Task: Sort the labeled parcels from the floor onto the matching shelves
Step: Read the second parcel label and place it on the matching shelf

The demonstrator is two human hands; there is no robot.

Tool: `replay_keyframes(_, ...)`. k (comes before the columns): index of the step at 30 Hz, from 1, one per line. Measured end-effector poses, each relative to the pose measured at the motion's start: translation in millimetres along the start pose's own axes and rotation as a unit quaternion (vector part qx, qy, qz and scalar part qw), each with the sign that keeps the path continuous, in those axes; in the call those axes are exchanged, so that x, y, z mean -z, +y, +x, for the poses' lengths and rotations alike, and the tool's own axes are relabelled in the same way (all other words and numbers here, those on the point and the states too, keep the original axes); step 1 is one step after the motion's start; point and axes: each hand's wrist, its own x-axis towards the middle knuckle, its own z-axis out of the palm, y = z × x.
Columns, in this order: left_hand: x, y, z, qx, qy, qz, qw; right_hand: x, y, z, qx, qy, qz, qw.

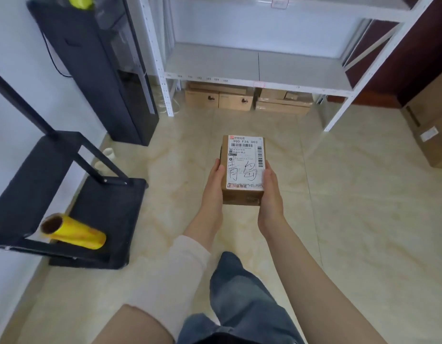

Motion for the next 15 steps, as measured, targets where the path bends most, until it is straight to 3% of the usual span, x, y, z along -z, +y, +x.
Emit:
replay_keyframes(9, -27.5, 114.1, 170.9, -0.031, 0.037, -0.006, 0.999, -89.8, -84.6, 174.4, 0.006, -0.035, 0.014, 0.999)
replay_keyframes(15, -21.7, 184.6, 292.4, -0.055, 0.029, 0.012, 0.998, -166.5, -123.2, 287.6, 0.023, -0.015, 0.020, 0.999)
